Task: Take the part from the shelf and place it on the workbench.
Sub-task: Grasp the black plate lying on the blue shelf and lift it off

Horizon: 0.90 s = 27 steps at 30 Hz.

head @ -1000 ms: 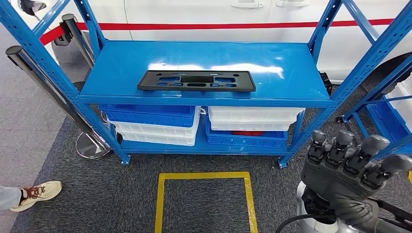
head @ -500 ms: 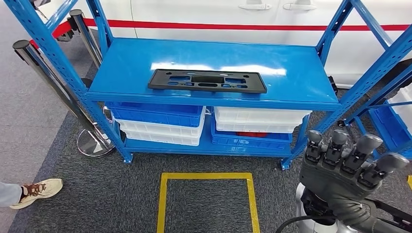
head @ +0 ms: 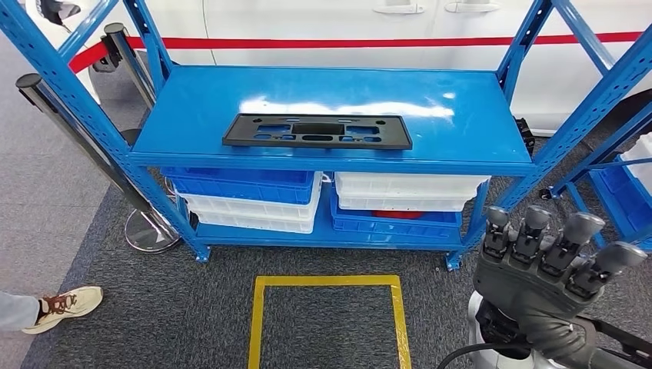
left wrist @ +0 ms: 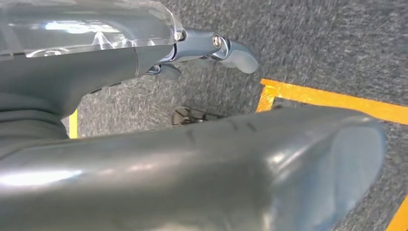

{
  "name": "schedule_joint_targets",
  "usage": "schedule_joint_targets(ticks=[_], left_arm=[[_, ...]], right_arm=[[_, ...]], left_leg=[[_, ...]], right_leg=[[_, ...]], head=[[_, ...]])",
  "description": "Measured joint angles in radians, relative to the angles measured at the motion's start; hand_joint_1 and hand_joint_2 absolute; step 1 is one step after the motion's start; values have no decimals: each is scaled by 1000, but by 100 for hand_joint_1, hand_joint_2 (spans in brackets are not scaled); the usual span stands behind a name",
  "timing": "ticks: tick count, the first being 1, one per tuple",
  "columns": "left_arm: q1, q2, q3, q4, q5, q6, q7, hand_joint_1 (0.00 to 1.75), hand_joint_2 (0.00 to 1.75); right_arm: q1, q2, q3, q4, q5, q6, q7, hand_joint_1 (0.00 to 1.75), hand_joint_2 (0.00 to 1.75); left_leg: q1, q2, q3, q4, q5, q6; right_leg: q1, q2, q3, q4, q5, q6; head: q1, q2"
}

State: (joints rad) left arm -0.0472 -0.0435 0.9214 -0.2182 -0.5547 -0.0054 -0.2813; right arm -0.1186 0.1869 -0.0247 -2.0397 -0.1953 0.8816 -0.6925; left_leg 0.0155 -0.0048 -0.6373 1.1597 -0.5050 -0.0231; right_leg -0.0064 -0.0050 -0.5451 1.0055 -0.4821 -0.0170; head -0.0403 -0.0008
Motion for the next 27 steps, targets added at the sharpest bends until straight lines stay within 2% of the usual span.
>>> schedule_joint_targets(ticks=[2,5,7,9,11,12,13,14,15,16,17,18,20,22,23,24,26,27], left_arm=[[-1,1,0,0,0,0,0,0,0],[-1,1,0,1,0,-1,0,0,0],[0,1,0,1,0,-1,0,0,0],[-1,1,1,1,1,-1,0,0,0],[-2,1,3,1,2,-1,-1,0,0],[-2,1,5,1,3,-1,-1,0,0],[-2,1,6,1,4,-1,0,0,0],[-1,1,7,1,5,-1,0,0,0],[-1,0,8,1,6,-1,0,0,0],[-1,-1,9,1,8,-2,0,0,0],[-1,-2,10,1,9,-3,-1,0,0],[-2,-3,11,1,10,-3,-1,0,0],[-4,-4,15,2,11,-4,-3,0,0],[-4,-3,18,2,12,-4,-4,0,0],[-5,-3,18,2,12,-4,-5,0,0],[-5,-2,19,2,12,-5,-5,0,0],[-3,-2,21,2,12,-7,-6,0,0],[-1,-2,22,2,12,-8,-6,0,0]], right_arm=[[0,0,0,0,0,0,0,0,0],[0,0,1,-1,1,-1,0,0,0],[-1,0,2,-1,2,-1,0,0,0],[0,0,4,-1,1,-1,0,0,0],[1,0,6,0,0,-2,0,0,0],[2,0,7,0,0,-2,0,0,0],[2,0,9,1,0,-3,0,0,0],[2,0,12,1,-1,-4,0,0,0],[1,0,15,1,-2,-5,0,0,0],[0,0,17,1,-3,-6,0,0,0],[-1,-1,19,2,-5,-7,0,0,0],[-2,-1,21,2,-7,-9,0,0,0],[-3,-1,24,2,-10,-11,0,0,0],[-3,-1,26,3,-11,-13,0,0,0],[-4,-2,27,3,-12,-14,0,0,0],[-4,-2,28,4,-12,-14,0,0,0],[-5,-2,30,6,-11,-14,0,0,0],[-4,-2,30,8,-11,-15,0,0,0]], left_leg=[[-2,1,49,-102,34,7],[-4,-1,57,-123,31,26],[-2,-1,62,-128,30,37],[0,0,66,-131,29,46],[0,0,69,-131,24,51],[0,-1,73,-131,21,51],[0,-2,78,-131,17,51],[-1,-3,85,-131,12,50],[-1,-4,94,-131,6,48],[-2,-6,101,-132,1,45],[-3,-7,106,-133,-4,41],[-4,-7,108,-134,-7,37],[-5,-5,110,-139,-11,27],[-6,-2,113,-132,-22,18],[-6,-2,101,-102,-38,14],[-5,-1,76,-50,-61,12],[-4,-1,-5,90,-108,8],[-4,-1,-40,138,-114,6]], right_leg=[[3,1,2,10,-11,9],[7,2,-1,15,-16,20],[4,2,-7,35,-32,29],[1,3,-51,127,-79,39],[-1,3,-129,264,-128,45],[-1,3,-157,303,-129,46],[-1,3,-167,306,-110,45],[-1,3,-156,267,-72,41],[0,3,-130,201,-25,36],[3,4,-102,137,8,29],[7,4,-78,83,28,22],[11,5,-65,50,32,16],[13,6,-57,29,22,10],[6,6,-43,14,19,5],[3,4,-33,6,18,0],[0,2,-22,0,15,-4],[2,0,-10,-1,5,-10],[2,1,-3,-1,-1,-11]], head=[[0,0],[2,0],[3,0],[4,0],[5,0],[5,0],[5,0],[5,0],[5,0],[5,0],[5,0],[6,0],[7,0],[6,0],[6,0],[6,0],[5,0],[5,0]])
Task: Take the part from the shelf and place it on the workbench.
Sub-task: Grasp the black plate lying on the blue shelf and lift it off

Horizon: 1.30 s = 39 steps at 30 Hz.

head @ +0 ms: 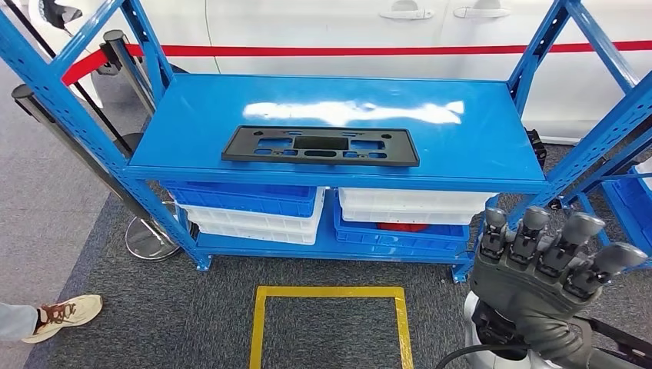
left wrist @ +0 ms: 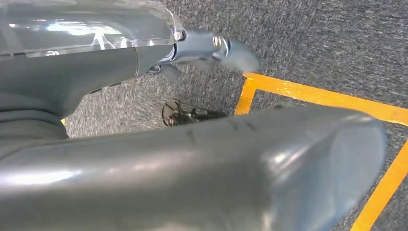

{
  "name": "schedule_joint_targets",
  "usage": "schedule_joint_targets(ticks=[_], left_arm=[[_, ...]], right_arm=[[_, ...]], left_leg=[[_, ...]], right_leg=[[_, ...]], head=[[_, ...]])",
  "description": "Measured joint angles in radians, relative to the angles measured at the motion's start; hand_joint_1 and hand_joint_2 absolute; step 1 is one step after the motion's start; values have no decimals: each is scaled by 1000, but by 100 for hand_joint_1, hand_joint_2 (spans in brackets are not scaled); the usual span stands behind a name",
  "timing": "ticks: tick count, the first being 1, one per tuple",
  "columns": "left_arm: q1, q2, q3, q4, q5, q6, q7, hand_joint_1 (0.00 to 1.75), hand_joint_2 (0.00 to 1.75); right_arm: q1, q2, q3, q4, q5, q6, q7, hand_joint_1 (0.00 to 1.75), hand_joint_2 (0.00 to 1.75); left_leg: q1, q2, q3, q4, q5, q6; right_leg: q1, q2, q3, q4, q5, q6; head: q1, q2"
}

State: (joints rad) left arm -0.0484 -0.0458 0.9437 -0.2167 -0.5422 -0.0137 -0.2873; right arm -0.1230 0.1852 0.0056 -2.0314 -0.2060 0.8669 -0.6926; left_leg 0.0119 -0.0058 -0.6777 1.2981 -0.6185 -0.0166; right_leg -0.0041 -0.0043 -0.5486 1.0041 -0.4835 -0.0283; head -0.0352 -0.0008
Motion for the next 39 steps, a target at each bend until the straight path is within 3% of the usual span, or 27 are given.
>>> schedule_joint_targets(ticks=[1,2,4,6,9,11,12,14,15,16,17,19,21,23,26,28,30,31,32,33,35,37,39], left_arm=[[2,0,1,0,0,-1,0,0,0],[3,1,2,0,0,-2,0,0,0],[4,2,3,0,0,-5,0,0,0],[4,3,3,0,-1,-9,0,0,0],[4,3,3,0,-3,-8,-3,0,0],[6,3,3,0,-1,-3,-6,0,0],[5,3,3,0,2,-1,-7,0,0],[5,3,3,0,12,1,-7,0,0],[5,3,3,0,16,1,-6,0,0],[6,3,3,0,18,1,-6,0,0],[6,3,3,0,19,1,-6,0,0],[7,2,3,0,19,1,-5,0,0],[6,-2,3,1,19,1,-5,0,0],[4,-6,3,2,18,2,-5,0,0],[4,-5,3,2,15,2,-6,0,0],[2,-5,3,2,12,1,-7,0,0],[2,-5,3,2,8,0,-7,0,0],[3,-5,3,2,7,0,-7,0,0],[5,-5,3,2,6,0,-8,0,0],[6,-5,3,2,5,0,-8,0,0],[7,-4,3,2,1,0,-10,0,0],[6,-4,3,2,-2,-1,-11,0,0],[6,-5,3,3,-6,0,-9,0,0]], right_arm=[[0,0,1,2,1,-1,0,0,0],[0,0,3,4,3,-2,0,0,0],[1,0,9,8,6,-6,0,0,0],[1,-3,17,11,7,-21,0,0,0],[2,-14,35,20,8,-49,0,0,0],[3,-24,45,30,11,-59,0,0,0],[4,-30,50,36,11,-66,0,0,0],[7,-43,61,50,11,-85,0,0,0],[10,-49,67,57,13,-91,0,0,0],[13,-54,72,65,18,-94,0,0,0],[15,-57,76,72,24,-94,0,0,0],[16,-60,86,84,35,-94,0,0,0],[17,-62,94,95,43,-95,0,0,0],[19,-64,106,104,49,-102,0,0,0],[21,-69,132,117,59,-127,0,0,0],[21,-73,151,128,64,-144,0,0,0],[23,-77,170,144,69,-161,1,0,0],[24,-80,179,152,72,-171,1,0,0],[24,-84,188,160,74,-180,1,0,0],[24,-87,198,167,77,-190,1,0,0],[23,-92,215,180,83,-208,1,0,0],[20,-98,232,193,89,-225,1,0,0],[18,-104,251,205,93,-246,0,0,87]], left_leg=[[0,0,-19,13,15,-1],[0,0,-18,-13,51,-1],[0,1,26,-138,141,4],[-3,2,66,-232,173,13],[-4,0,78,-257,159,31],[-1,-1,93,-269,155,41],[1,-2,101,-273,152,45],[1,-2,112,-275,143,51],[0,-2,118,-275,137,51],[-1,-3,126,-275,130,51],[-2,-4,137,-275,121,50],[-3,-5,162,-278,104,48],[-3,-6,177,-282,92,42],[-3,-5,188,-284,88,31],[-5,-2,197,-256,74,18],[-2,-1,152,-169,34,12],[1,-1,71,-54,-5,4],[2,-1,39,-24,-4,0],[3,0,24,-28,19,-3],[5,0,26,-69,64,-5],[5,0,52,-177,149,-7],[0,2,67,-238,167,4],[-2,2,68,-249,156,21]], right_leg=[[0,1,8,0,-7,0],[0,2,19,0,-14,2],[1,4,43,1,-33,8],[4,5,55,4,-49,18],[7,5,54,9,-54,31],[4,5,39,49,-65,40],[2,5,14,95,-80,46],[-2,5,-67,219,-122,55],[-3,5,-107,268,-133,57],[-3,5,-134,288,-125,57],[-3,5,-143,272,-95,54],[3,5,-115,158,2,41],[14,5,-88,63,41,23],[22,6,-80,33,35,9],[13,7,-41,4,36,-2],[9,5,-18,-5,26,-9],[9,5,-6,-5,13,-11],[8,6,1,-5,5,-10],[7,8,11,-4,-4,-8],[6,9,24,-3,-14,-4],[2,9,51,0,-37,6],[1,9,58,6,-54,19],[4,9,54,11,-64,31]], head=[[0,0],[0,0],[0,0],[0,0],[1,0],[3,0],[4,0],[5,0],[6,0],[6,0],[6,0],[5,0],[4,0],[5,0],[7,0],[6,0],[5,0],[5,0],[5,0],[5,0],[6,0],[5,0],[5,0]])
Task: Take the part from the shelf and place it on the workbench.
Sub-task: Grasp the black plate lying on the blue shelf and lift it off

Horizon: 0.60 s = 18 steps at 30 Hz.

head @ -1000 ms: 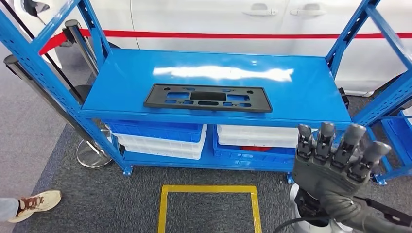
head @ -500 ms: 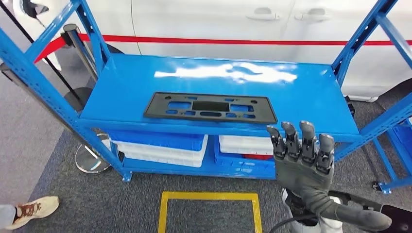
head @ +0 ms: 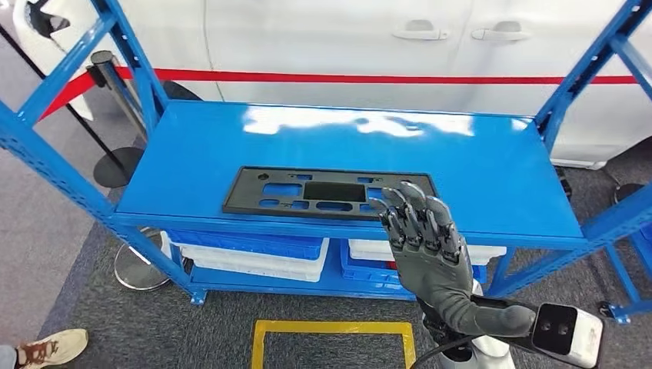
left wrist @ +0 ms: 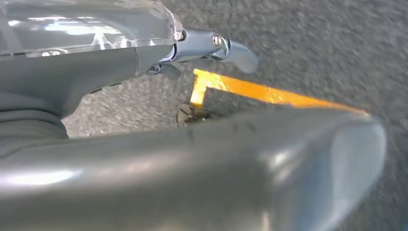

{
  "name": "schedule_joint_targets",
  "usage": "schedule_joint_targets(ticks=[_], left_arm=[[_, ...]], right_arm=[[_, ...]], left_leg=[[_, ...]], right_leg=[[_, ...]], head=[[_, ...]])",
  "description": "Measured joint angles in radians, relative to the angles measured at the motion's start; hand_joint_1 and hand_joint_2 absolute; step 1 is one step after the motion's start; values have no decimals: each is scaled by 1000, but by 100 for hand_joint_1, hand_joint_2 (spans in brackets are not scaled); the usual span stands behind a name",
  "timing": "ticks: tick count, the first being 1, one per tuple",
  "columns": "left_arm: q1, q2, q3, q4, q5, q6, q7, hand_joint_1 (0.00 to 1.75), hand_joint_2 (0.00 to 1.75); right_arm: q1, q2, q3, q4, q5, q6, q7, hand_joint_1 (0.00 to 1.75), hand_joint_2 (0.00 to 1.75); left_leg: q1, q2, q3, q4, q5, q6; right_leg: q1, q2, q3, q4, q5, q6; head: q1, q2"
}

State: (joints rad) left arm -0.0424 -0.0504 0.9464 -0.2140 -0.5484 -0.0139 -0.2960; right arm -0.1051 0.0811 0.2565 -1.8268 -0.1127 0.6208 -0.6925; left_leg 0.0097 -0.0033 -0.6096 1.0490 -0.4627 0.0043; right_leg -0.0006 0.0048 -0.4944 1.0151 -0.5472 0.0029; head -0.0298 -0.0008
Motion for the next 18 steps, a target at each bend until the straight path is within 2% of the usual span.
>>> schedule_joint_targets(ticks=[2,3,4,6,7,8,9,11,12,13,15,18], left_arm=[[2,0,0,0,-6,7,7,0,0],[1,-1,0,0,-9,12,11,0,0],[0,-1,0,0,-11,17,14,0,0],[-3,-1,0,0,-12,24,17,0,0],[-4,-1,0,0,-13,26,18,0,0],[-4,-1,0,0,-13,27,18,0,0],[-4,-1,1,0,-14,27,18,0,0],[-2,-4,1,1,-16,28,19,0,0],[-3,-7,2,1,-17,29,19,0,0],[-3,-9,4,2,-17,29,19,0,0],[-5,-13,8,2,-18,31,19,0,0],[-7,-15,12,2,-18,32,18,0,0]], right_arm=[[-3,-7,24,10,2,-29,0,0,175],[-10,-11,41,19,4,-46,1,0,175],[-19,-15,61,31,7,-67,4,0,175],[-43,-25,107,67,17,-116,12,0,175],[-55,-30,128,86,26,-144,19,0,175],[-66,-34,148,106,36,-176,28,0,175],[-77,-38,164,124,48,-208,36,0,175],[-97,-45,193,159,71,-267,44,0,175],[-103,-48,206,175,83,-294,44,0,175],[-107,-51,218,191,100,-322,45,0,175],[-114,-55,242,222,140,-378,50,0,175],[-124,-58,267,253,171,-419,55,0,175]], left_leg=[[3,-1,6,-4,-3,10],[4,0,12,-8,-5,15],[5,0,18,-11,-8,19],[5,-1,28,-13,-18,23],[5,-2,35,-13,-24,24],[5,-3,45,-13,-32,23],[5,-5,56,-13,-39,21],[5,-7,80,-15,-55,17],[5,-10,86,-17,-60,14],[6,-11,89,-20,-63,9],[9,-13,91,-28,-64,-3],[8,-5,86,-15,-85,-15]], right_leg=[[-2,-1,-4,17,-15,11],[-3,-2,-20,48,-30,17],[-6,-3,-49,100,-50,22],[-9,-3,-135,230,-85,29],[-10,-3,-171,273,-84,30],[-11,-3,-191,281,-61,30],[-12,-3,-192,253,-19,27],[-7,-2,-165,143,75,15],[-3,-1,-152,99,105,8],[3,0,-145,74,118,1],[10,0,-141,59,116,-8],[-2,0,-105,0,98,-23]], head=[[3,0],[4,0],[5,0],[6,0],[6,0],[6,0],[6,0],[6,0],[4,0],[4,0],[4,0],[4,0]])
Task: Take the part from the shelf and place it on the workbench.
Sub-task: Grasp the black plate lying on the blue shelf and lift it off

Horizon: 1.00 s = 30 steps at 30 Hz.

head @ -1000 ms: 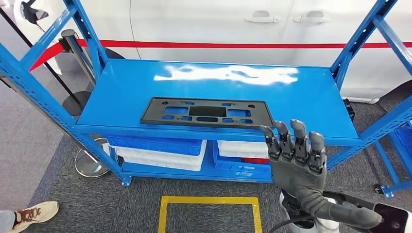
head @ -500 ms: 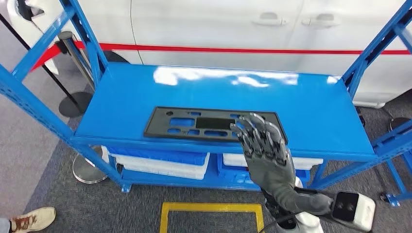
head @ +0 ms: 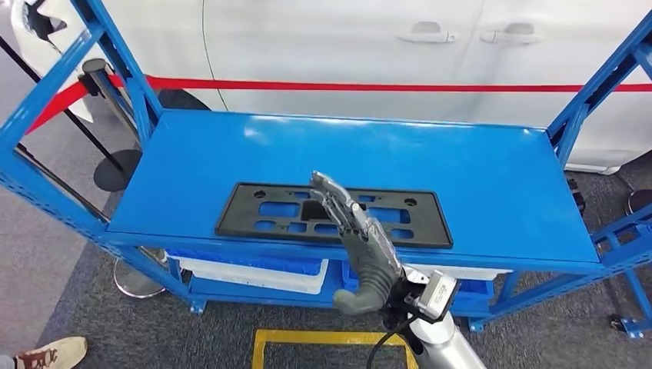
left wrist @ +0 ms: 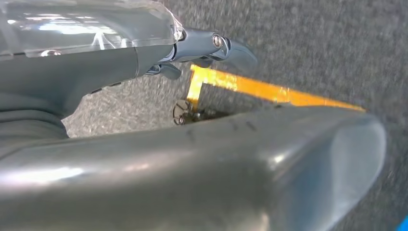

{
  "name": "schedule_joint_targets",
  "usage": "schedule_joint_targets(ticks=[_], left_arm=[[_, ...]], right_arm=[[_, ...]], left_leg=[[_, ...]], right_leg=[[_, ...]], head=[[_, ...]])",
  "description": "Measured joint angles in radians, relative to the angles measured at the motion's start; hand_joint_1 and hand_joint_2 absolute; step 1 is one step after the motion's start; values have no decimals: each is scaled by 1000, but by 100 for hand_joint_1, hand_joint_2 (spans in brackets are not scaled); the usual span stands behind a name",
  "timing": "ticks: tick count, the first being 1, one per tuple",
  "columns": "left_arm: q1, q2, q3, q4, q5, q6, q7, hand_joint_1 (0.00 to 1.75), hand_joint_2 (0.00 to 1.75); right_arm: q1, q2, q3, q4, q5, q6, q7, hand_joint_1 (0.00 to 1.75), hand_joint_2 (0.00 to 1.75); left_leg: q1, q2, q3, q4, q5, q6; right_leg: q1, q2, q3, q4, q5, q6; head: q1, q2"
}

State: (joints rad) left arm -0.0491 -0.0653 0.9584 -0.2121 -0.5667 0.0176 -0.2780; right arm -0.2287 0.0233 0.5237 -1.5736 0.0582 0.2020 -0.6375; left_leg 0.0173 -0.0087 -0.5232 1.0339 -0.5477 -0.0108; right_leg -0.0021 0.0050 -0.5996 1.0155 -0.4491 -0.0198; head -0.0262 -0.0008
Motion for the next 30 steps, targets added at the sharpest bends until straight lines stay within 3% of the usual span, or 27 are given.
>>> schedule_joint_targets(ticks=[2,4,6,7,9,10,11,13,16,18,20,21,22,24,26,28,30], left_arm=[[-1,-1,2,0,0,0,0,0,0],[-1,-2,4,0,-1,0,0,0,0],[3,-2,6,0,0,0,-2,0,0],[4,-2,7,0,0,0,-5,0,0],[4,-2,11,0,-1,0,-13,0,0],[3,-2,13,0,-2,0,-17,0,0],[2,-3,14,0,-5,-1,-19,0,0],[1,-4,16,0,-10,-2,-21,0,0],[2,-7,18,0,-14,-4,-21,0,0],[1,-8,19,0,-18,-4,-21,0,0],[-1,-8,20,0,-22,-6,-21,0,0],[-1,-8,20,0,-25,-8,-21,0,0],[-1,-8,20,0,-28,-9,-21,0,0],[0,-8,20,0,-35,-12,-21,0,0],[1,-10,21,0,-42,-15,-21,0,0],[1,-11,21,0,-49,-20,-24,0,0],[1,-11,21,0,-54,-23,-29,0,0]], right_arm=[[-3,-1,9,13,4,-3,1,0,175],[-4,-3,18,27,16,-15,1,0,175],[-6,-6,29,43,79,-81,1,0,175],[-9,-7,36,53,137,-143,1,0,175],[-19,-11,54,78,271,-295,1,0,175],[-24,-12,63,91,342,-374,3,0,175],[-28,-14,72,103,408,-445,6,0,175],[-32,-18,92,122,532,-558,18,0,175],[-33,-27,119,143,642,-636,34,0,175],[-37,-36,130,157,674,-653,45,0,175],[-39,-48,142,177,727,-672,64,0,175],[-38,-56,147,190,764,-684,77,0,175],[-38,-64,151,204,805,-700,92,0,175],[-39,-79,153,235,886,-738,116,0,175],[-44,-87,157,271,957,-772,139,0,175],[-48,-91,162,309,1012,-791,161,0,175],[-50,-91,167,346,1049,-800,178,0,175]], left_leg=[[0,3,-33,68,-33,-3],[1,3,-94,178,-70,-6],[2,3,-142,245,-66,-9],[2,3,-143,227,-36,-10],[2,4,-102,111,44,-7],[1,3,-80,57,69,-5],[0,3,-67,23,78,0],[-4,1,-62,7,73,8],[1,2,-59,-2,76,24],[3,3,-56,-6,77,31],[3,4,-56,-6,76,34],[3,3,-55,-6,75,35],[3,3,-53,-6,74,35],[3,1,-47,-6,71,34],[1,0,-44,-7,68,27],[0,0,-46,-8,69,17],[1,1,-43,-12,68,5]], right_leg=[[-3,0,16,-17,-5,-6],[-1,-2,22,-18,-10,-9],[0,-2,31,-16,-18,-10],[0,-1,37,-14,-23,-9],[0,1,48,-8,-35,-3],[1,2,50,-1,-41,2],[3,2,48,4,-45,7],[6,2,42,10,-47,14],[3,1,31,35,-69,26],[-2,0,-13,130,-121,37],[-7,0,-77,253,-166,44],[-8,0,-96,282,-166,46],[-9,0,-97,275,-146,45],[-9,0,-49,160,-70,38],[-2,0,3,46,-24,28],[5,1,15,15,-23,22],[2,0,19,3,-20,16]], head=[[-2,0],[-1,0],[-2,0],[-2,0],[-1,0],[-1,0],[-1,0],[0,0],[1,0],[3,0],[4,0],[4,0],[4,0],[4,0],[4,0],[5,0],[5,0]])
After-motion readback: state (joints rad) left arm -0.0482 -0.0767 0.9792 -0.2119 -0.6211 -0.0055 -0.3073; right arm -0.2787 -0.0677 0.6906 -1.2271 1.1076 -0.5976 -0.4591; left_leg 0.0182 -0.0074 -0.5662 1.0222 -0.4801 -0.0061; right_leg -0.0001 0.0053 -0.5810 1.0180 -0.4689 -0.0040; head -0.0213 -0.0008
